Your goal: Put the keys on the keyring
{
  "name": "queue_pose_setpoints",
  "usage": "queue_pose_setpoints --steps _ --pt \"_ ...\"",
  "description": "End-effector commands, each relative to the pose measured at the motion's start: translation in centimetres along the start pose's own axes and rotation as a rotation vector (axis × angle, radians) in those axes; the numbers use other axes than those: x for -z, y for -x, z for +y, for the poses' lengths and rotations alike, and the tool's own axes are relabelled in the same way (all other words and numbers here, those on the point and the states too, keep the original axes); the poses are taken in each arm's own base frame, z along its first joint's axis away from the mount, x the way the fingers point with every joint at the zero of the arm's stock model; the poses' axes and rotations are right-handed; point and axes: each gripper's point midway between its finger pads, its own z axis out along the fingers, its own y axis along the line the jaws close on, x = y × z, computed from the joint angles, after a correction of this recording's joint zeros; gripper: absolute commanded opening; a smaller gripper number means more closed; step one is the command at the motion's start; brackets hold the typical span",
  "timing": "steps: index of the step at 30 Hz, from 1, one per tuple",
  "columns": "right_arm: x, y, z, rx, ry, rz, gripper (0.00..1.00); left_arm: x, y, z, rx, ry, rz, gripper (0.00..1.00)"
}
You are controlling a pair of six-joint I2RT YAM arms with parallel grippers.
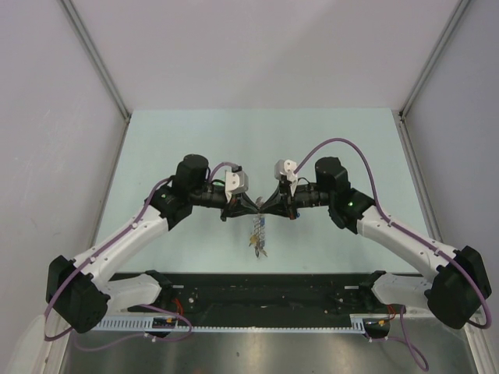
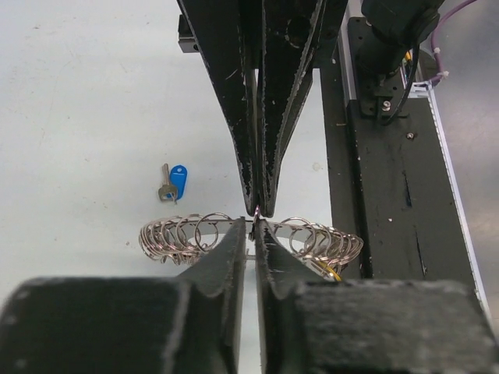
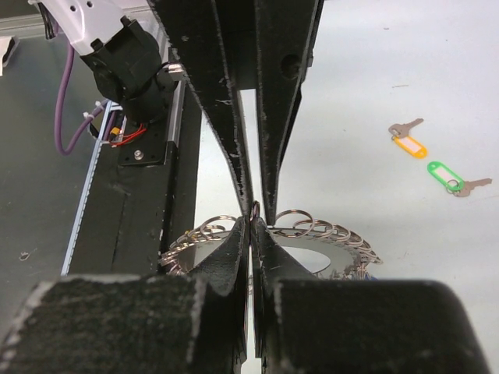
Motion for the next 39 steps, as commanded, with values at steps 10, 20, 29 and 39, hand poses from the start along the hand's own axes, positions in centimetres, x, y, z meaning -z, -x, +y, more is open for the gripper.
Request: queue_pose_setpoints --steps 10,20,29,39 --pt "0.7 4.5 0.0 0.095 -0.039 -0.083 0.36 0.8 0.8 1.1 -0.065 0.076 -0.002 0.00" --pt "4.8 3.9 -3.9 -0.067 -0.374 -0.044 0.73 2.7 1.2 1.1 -0.154 0.208 -0.051 0.00" --pt "6.1 -3.0 -9.3 -0.231 -0.621 0.069 0.78 4.7 0.1 -1.0 -0.168 0.278 -0.094 0.00" --pt "5.2 -11.5 -13.8 -0.349 -0.774 0.160 0.71 5.1 -1.2 3.8 -0.002 0.479 -0.034 0.00"
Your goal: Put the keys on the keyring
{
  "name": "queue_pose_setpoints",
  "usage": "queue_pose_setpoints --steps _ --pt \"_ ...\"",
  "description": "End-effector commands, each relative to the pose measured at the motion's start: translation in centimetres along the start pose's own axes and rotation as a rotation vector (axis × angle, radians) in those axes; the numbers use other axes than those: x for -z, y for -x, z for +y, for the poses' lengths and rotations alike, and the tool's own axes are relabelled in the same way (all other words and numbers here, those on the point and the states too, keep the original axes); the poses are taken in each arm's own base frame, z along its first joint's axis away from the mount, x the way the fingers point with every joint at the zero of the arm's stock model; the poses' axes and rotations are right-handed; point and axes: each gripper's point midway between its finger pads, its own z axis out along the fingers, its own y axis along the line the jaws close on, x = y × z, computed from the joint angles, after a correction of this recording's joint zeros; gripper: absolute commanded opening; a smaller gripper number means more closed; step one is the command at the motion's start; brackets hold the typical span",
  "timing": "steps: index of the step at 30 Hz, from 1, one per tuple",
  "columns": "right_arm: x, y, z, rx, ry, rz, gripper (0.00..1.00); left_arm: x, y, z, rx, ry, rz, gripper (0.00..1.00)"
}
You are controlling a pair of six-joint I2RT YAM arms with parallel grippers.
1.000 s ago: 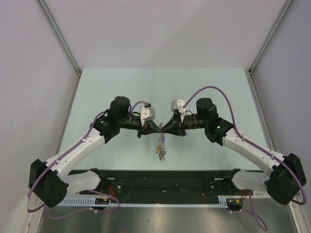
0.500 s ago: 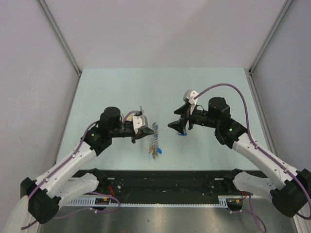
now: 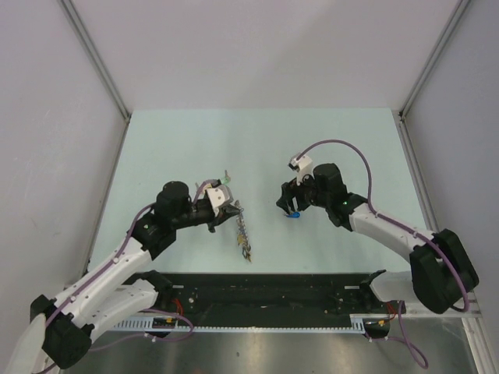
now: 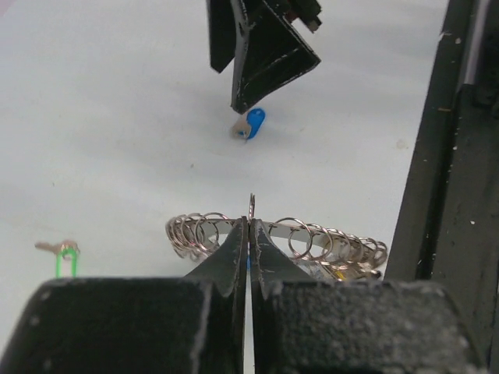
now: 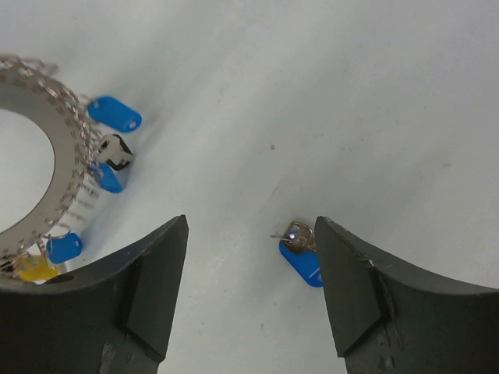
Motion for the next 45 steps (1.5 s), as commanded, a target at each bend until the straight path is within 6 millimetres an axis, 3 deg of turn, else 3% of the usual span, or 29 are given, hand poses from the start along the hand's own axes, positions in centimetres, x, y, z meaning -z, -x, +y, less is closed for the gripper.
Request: queue_pose_setpoints --steps 1,5,11,15,24,31,35,45 --pt "-2.1 0.5 -2.0 -0.038 -0.091 -0.055 0.70 0.0 2.2 3.2 0.025 0.123 -0.035 0.01" --pt "-3.6 -2.1 -3.1 -0.122 -0.112 0.013 0.67 0.1 1.8 3.8 0.030 0.155 -0.024 0.00" --pt "-4.1 -3.9 -5.1 -0.295 -0.150 0.053 0.68 0.2 1.3 4.1 0.025 0.173 -0.008 0.00" --pt "-4.7 -5.7 -5.2 -0.364 -0.133 0.102 0.71 0.2 1.3 4.1 0.023 0.172 -0.004 0.01" --pt "-4.8 -8.4 -4.0 -0.473 -0.097 0.201 0.71 0.1 1.1 4.0 0.023 0.170 0.003 0.01" --pt "-3.4 -10.3 -1.1 -0.535 -0.074 0.260 0.69 0.1 1.0 4.1 0.023 0.170 0.007 0.00" --pt "-2.8 -9.4 0.7 -0.483 -0.049 0.248 0.63 0.1 1.0 4.0 0.022 0.167 0.009 0.00" --pt "-2.4 -6.4 -1.7 -0.325 -0.220 0.142 0.49 0.0 0.9 4.1 0.024 0.170 0.016 0.00"
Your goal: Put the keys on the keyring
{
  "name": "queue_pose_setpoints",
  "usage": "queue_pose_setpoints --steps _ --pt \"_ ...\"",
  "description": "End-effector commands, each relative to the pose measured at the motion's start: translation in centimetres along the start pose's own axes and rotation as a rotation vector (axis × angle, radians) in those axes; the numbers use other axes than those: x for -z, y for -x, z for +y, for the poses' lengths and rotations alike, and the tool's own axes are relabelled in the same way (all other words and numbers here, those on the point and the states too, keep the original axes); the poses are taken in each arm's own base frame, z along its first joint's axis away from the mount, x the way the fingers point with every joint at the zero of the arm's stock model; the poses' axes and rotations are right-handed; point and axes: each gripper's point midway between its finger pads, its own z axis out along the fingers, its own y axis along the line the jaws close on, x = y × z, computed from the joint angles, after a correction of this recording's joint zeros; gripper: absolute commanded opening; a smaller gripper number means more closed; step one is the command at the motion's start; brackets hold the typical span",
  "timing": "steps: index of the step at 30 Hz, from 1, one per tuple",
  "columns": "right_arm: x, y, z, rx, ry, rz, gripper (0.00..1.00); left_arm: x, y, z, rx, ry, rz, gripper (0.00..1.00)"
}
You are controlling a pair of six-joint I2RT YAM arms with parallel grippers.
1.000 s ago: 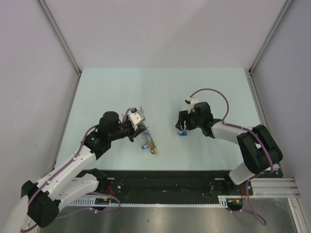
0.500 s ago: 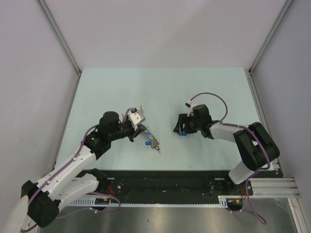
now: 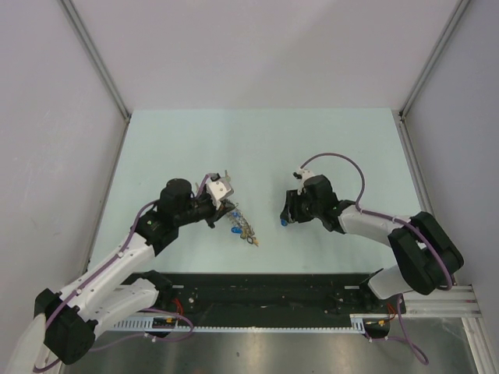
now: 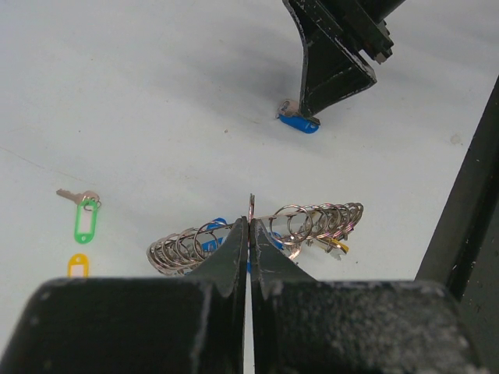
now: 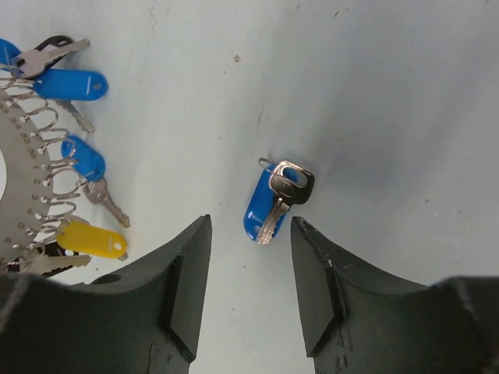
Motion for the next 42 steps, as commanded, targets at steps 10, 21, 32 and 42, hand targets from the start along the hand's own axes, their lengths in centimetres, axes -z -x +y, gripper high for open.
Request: queue_pose_setpoints --steps 10,21,32,42 --pt "-1.4 4.0 0.5 0.230 -0.063 -0.068 0.38 0.4 3.3 1.1 -0.044 0.035 -0.077 0.00" --pt "-3.2 2.9 -0.6 0.314 -0.108 0.048 0.36 0.5 3.2 0.9 -0.049 0.027 -0.076 0.01" --pt "-3.5 2.1 -0.5 0.360 -0.106 0.090 0.30 0.5 3.2 0.9 -0.050 0.025 -0.075 0.00" --pt "-2.7 2.7 -0.2 0.362 -0.115 0.074 0.15 0.4 3.2 0.9 -0.050 0.024 -0.075 0.00"
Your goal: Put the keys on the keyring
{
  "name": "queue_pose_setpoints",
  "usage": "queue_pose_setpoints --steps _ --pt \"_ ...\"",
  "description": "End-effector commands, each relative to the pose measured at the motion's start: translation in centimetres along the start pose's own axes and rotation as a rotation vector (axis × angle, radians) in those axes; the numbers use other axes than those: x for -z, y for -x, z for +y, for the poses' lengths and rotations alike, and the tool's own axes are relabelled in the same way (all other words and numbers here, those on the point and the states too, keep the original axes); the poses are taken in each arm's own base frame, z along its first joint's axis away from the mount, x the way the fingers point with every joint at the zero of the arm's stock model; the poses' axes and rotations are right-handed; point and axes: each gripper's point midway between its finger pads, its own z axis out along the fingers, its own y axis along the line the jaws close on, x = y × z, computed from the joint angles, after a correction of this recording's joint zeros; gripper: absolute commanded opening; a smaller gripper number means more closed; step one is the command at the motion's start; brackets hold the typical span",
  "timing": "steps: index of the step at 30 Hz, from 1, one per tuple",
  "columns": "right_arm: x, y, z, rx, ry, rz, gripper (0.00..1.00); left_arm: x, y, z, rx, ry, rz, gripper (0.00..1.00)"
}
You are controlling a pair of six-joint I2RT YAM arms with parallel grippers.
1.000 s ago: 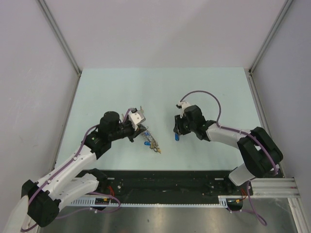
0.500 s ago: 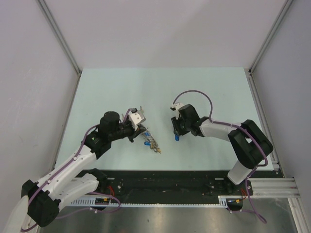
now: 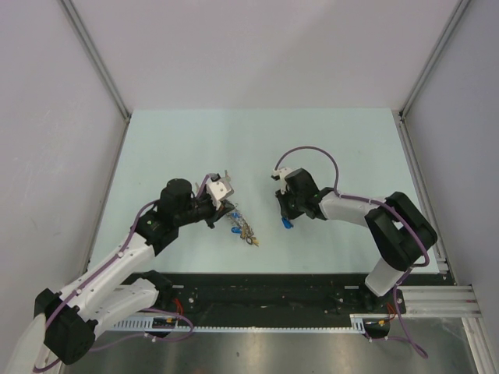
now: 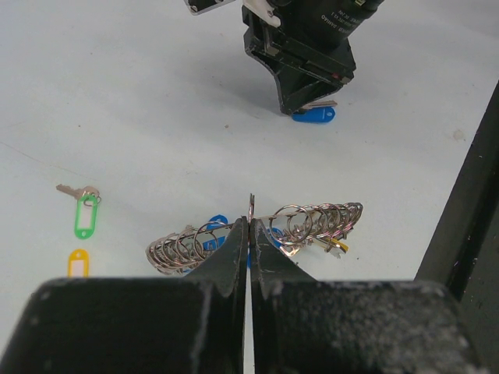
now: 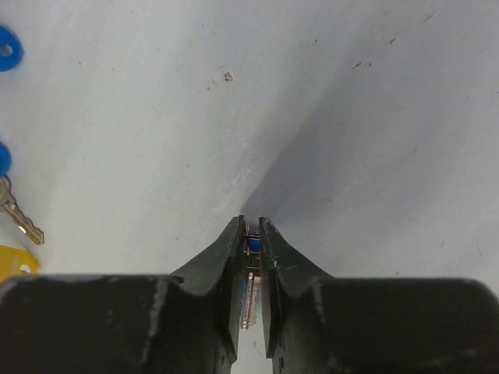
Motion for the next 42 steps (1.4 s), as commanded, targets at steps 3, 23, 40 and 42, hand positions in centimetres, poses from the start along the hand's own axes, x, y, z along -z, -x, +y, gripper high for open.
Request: queue_pose_setpoints --steps 3,23,40,42 --pt "1.6 2.4 -0.2 -0.011 -0.042 -0.053 0.07 0.5 3.4 0.8 -0.047 0.020 -0.087 0.01" --pt "2.4 -0.4 -5.0 -0.383 -0.298 -0.014 0.26 0.5 3.3 0.9 -0.033 0.028 -0.075 0.01" --pt "5.4 -4.5 -1.4 -0.453 -0.207 0.039 0.60 0.7 3.7 0.9 -0.038 0.032 -0.086 0.00" --pt "5.1 -5.3 -1.1 -0.458 -0.203 0.049 0.60 0.7 3.7 0.9 -0.036 0.034 -0.085 0.00"
